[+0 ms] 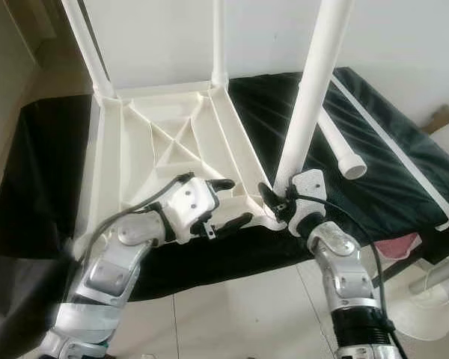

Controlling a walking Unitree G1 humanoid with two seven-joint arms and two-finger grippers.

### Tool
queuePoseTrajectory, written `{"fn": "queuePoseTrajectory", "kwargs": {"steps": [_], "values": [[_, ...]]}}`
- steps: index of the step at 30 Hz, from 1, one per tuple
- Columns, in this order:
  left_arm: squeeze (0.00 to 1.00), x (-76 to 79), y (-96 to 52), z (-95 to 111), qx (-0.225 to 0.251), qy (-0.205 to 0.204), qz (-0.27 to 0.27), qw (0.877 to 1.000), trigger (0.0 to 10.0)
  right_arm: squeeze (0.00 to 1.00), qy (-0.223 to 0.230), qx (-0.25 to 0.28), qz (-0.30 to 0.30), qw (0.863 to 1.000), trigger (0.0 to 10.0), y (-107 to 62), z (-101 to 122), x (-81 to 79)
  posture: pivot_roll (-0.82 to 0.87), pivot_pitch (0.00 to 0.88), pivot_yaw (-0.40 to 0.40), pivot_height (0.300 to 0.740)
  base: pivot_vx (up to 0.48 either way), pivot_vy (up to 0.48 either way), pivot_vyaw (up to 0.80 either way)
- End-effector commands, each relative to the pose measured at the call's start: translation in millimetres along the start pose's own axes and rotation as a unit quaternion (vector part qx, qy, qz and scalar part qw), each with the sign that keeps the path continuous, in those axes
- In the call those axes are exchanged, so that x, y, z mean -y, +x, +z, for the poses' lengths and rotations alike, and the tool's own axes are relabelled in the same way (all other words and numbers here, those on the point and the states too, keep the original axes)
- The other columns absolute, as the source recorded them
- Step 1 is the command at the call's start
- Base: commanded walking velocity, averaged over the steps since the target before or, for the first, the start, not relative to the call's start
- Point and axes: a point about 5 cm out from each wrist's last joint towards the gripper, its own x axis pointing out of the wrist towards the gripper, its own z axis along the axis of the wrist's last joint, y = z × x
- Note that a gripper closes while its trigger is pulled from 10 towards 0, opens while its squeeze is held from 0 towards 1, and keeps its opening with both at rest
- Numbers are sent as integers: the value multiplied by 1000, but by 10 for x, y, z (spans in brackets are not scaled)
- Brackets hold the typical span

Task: Building children table

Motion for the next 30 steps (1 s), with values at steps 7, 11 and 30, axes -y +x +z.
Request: {"fn": "queuePoseTrajectory", "kwargs": {"steps": [7, 11, 30], "values": [[0, -10, 7, -55, -8, -4, 40, 999, 10000, 0, 19, -43, -109, 993, 10000, -99, -179, -16, -33, 41, -15, 740, 0, 0, 0], [0, -12, 9, -56, -9, -3, 40, 999, 10000, 0, 28, -42, -143, 988, 10000, -105, -186, -60, -32, 34, -16, 740, 0, 0, 0], [0, 17, 1, -59, -10, -4, 37, 999, 10000, 1000, 77, -35, -276, 957, 10000, -135, -158, -252, -25, 32, -25, 740, 0, 0, 0]]}}
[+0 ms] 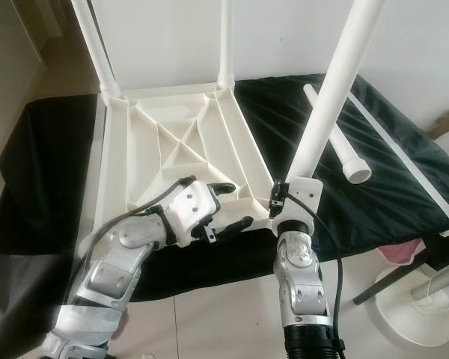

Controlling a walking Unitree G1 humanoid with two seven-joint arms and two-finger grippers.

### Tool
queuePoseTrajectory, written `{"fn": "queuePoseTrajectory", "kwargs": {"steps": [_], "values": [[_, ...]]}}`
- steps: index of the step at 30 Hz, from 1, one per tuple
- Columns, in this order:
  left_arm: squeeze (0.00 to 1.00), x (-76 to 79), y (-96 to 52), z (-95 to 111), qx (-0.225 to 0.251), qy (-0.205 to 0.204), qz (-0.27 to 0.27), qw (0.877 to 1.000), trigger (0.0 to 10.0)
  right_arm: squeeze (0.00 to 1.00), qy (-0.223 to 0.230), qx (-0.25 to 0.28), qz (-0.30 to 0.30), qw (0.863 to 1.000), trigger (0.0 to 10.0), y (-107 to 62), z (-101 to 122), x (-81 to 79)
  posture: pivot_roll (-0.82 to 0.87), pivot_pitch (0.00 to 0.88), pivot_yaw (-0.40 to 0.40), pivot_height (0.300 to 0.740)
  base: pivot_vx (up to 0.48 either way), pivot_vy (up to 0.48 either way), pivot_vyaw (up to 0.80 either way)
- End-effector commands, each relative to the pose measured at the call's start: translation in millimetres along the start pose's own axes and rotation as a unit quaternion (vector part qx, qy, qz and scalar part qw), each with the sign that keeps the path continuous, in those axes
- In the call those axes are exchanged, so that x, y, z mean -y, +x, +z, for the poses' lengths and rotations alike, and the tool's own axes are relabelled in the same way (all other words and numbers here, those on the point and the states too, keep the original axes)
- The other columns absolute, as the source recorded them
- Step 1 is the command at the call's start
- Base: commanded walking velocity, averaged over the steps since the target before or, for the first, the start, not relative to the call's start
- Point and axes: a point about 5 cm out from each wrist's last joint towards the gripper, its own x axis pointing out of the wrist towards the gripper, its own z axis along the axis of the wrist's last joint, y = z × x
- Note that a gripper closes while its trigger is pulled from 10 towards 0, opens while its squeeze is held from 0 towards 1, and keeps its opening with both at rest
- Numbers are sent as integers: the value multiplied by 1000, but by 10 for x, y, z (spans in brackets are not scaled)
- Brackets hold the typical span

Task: Building children table

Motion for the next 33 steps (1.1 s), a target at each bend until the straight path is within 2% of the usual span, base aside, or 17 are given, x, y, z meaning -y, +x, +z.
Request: {"fn": "queuePoseTrajectory", "kwargs": {"steps": [1, 9, 13, 14, 19, 21, 23, 24, 25, 27, 29, 30, 33], "values": [[0, -21, -4, -24, -4, 0, 43, 999, 10000, 1000, -3, -31, -25, 999, 10000, -32, -122, 105, -25, 32, -25, 740, 0, 0, 0], [0, -3, -42, -36, -7, -5, 36, 999, 10000, 1000, 0, -6, -14, 1000, 10000, -83, -44, 114, -21, 49, -30, 740, 0, 0, 0], [0, 1, -99, -56, -11, -6, 35, 999, 10000, 1000, 1, 6, 6, 1000, 10000, -186, -22, 144, -19, 56, -31, 740, 0, 0, 0], [0, 1, -120, -66, -14, -7, 35, 999, 10000, 0, -1, 6, 14, 1000, 10000, -220, -28, 149, -17, 60, -31, 740, 0, 0, 0], [0, 34, -198, -109, -24, -12, 22, 999, 10000, 0, -12, 8, 42, 999, 10000, -321, -53, 164, -23, 68, -26, 740, 0, 0, 0], [0, 95, -275, -137, -29, -17, -3, 999, 10000, 0, -21, 7, 64, 998, 10000, -381, -75, 176, -27, 74, -21, 740, 0, 0, 0], [0, 95, -275, -137, -29, -17, -3, 999, 10000, 0, -21, 7, 64, 998, 10000, -381, -75, 176, -27, 74, -21, 740, 0, 0, 0], [0, 129, -366, -161, -33, -14, -22, 999, 10000, 0, -39, 5, 86, 996, 10000, -428, -100, 190, -29, 78, -21, 740, 0, 0, 0], [0, 93, -426, -200, -43, -18, -24, 999, 10000, 0, -41, 2, 87, 995, 10000, -441, -123, 204, -29, 81, -18, 740, 0, 0, 0], [0, 93, -426, -200, -43, -18, -24, 999, 10000, 0, -41, 2, 87, 995, 10000, -441, -123, 204, -29, 81, -18, 740, 0, 0, 0], [0, 11, -515, -250, -58, -21, -20, 998, 10000, 0, -42, -2, 92, 995, 10000, -459, -149, 204, -27, 84, -16, 740, 0, 0, 0], [0, 11, -515, -250, -58, -21, -20, 998, 10000, 0, -42, -2, 92, 995, 10000, -459, -149, 204, -27, 84, -16, 740, 0, 0, 0], [0, -126, -706, -338, -91, -14, -19, 996, 10000, 0, -34, -2, 123, 992, 10000, -526, -168, 105, -24, 88, -10, 740, 0, 0, 0]]}}
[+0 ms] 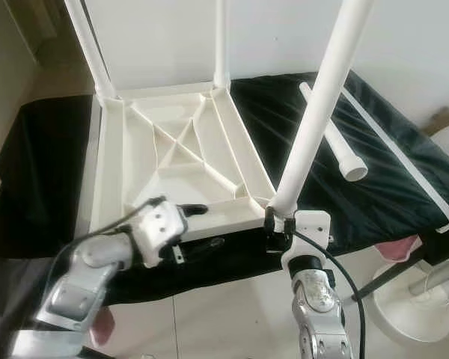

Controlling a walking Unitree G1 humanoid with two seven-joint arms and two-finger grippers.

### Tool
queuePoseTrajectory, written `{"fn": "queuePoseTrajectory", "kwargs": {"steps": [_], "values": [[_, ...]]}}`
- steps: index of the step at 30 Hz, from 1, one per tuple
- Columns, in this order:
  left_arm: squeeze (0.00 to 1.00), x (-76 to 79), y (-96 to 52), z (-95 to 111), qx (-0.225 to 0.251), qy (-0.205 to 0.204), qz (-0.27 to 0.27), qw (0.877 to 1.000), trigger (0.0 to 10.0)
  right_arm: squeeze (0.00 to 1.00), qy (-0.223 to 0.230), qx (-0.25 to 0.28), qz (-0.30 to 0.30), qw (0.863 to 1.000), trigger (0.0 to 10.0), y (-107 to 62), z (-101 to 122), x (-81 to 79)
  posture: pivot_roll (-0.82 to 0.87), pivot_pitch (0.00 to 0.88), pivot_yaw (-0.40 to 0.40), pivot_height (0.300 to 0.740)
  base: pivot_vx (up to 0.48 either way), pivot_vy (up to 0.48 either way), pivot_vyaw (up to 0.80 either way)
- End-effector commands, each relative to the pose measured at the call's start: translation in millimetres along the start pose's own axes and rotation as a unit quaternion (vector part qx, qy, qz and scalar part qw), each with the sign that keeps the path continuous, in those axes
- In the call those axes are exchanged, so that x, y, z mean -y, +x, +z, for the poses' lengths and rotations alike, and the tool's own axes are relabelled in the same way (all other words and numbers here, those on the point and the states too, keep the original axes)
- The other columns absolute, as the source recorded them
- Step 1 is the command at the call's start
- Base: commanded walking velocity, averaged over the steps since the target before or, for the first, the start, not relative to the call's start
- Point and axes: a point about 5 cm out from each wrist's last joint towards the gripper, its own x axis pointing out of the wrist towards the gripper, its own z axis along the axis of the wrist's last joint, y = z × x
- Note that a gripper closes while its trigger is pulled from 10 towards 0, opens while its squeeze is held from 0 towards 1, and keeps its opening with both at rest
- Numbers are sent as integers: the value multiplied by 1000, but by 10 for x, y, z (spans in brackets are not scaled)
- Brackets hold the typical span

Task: Building children table

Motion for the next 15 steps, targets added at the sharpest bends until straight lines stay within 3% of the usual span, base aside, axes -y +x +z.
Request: {"fn": "queuePoseTrajectory", "kwargs": {"steps": [1, 6, 15], "values": [[0, -58, -95, -70, -16, -6, -3, 1000, 10000, 0, 9, 3, 26, 1000, 10000, -46, -7, -82, -24, 88, -10, 740, 0, 0, 0], [0, -251, -341, -155, -48, -1, 21, 999, 10000, 0, 32, -1, 83, 996, 10000, -108, -20, -191, -16, 90, -5, 740, 0, 0, 0], [0, -512, -554, -212, -58, -18, 70, 996, 10000, 0, 60, -5, 129, 990, 10000, -99, -32, -267, -2, 91, -11, 740, 0, 0, 0]]}}
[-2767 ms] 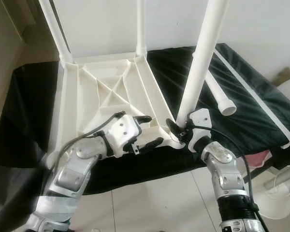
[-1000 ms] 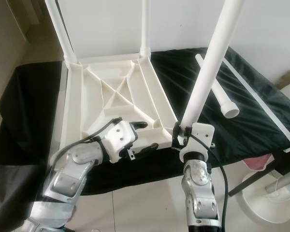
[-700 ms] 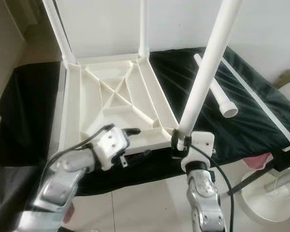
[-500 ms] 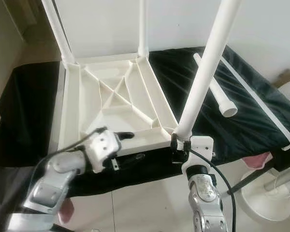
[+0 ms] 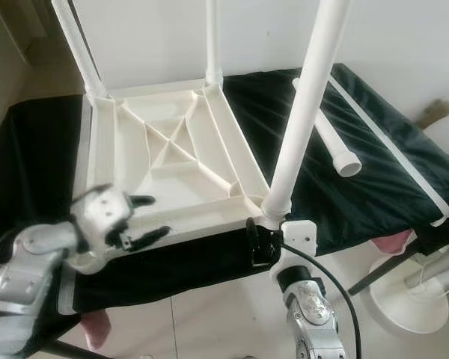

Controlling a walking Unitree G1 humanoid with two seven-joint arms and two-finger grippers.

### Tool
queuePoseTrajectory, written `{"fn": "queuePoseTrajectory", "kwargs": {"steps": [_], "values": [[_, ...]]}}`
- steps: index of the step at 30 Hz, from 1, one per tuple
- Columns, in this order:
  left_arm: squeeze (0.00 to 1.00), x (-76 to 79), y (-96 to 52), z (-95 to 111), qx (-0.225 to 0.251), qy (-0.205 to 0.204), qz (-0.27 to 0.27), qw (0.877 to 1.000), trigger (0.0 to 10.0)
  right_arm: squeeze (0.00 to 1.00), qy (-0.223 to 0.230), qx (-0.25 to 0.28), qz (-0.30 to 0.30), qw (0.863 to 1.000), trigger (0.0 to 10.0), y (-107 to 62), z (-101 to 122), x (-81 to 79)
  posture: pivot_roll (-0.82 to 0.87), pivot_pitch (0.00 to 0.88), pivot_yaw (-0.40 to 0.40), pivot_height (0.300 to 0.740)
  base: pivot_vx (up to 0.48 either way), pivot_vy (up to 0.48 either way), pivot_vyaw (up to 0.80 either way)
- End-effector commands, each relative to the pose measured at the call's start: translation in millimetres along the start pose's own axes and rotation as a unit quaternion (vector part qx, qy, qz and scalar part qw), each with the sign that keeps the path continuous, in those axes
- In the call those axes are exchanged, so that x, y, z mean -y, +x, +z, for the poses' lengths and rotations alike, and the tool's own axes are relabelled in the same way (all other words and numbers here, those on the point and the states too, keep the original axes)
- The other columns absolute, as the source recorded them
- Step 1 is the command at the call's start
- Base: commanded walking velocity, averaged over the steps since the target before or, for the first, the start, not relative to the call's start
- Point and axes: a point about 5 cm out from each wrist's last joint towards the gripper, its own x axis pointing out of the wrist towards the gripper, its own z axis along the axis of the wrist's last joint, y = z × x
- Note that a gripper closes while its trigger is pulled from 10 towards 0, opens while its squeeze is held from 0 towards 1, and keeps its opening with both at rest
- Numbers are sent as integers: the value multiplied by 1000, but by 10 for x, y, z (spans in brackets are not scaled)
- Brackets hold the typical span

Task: Building children table

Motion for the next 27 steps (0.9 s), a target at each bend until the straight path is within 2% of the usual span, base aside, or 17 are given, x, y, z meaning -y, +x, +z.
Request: {"fn": "queuePoseTrajectory", "kwargs": {"steps": [1, 3, 10, 13, 17, 23, 27], "values": [[0, -30, -33, -33, -4, -6, 10, 1000, 10000, 0, 11, -2, 32, 999, 10000, 20, -12, -86, -2, 91, -11, 740, 0, 0, 0], [0, -130, -94, -39, 0, -13, 32, 999, 10000, 0, 25, 1, 61, 998, 10000, 42, 6, -131, 5, 82, -14, 740, 0, 0, 0], [0, -325, -216, -71, -4, -18, 83, 996, 10000, 0, 49, -5, 117, 992, 10000, 41, 2, -252, 15, 68, -18, 740, 0, 0, 0], [0, -480, -286, -90, -2, -24, 125, 992, 10000, 0, 56, -13, 153, 987, 10000, 41, -20, -325, 20, 53, -21, 740, 0, 0, 0], [0, -526, -313, -96, -1, -23, 140, 990, 10000, 0, 57, -16, 167, 984, 10000, 46, -26, -344, 21, 49, -23, 740, 0, 0, 0], [0, -659, -486, -157, -11, -28, 171, 985, 10000, 0, 61, -20, 195, 979, 10000, 17, -12, -348, 27, 37, -25, 740, 0, 0, 0], [0, -691, -538, -172, -14, -27, 178, 984, 10000, 0, 65, -24, 213, 975, 10000, -19, -2, -356, 29, 37, -26, 740, 0, 0, 0]]}}
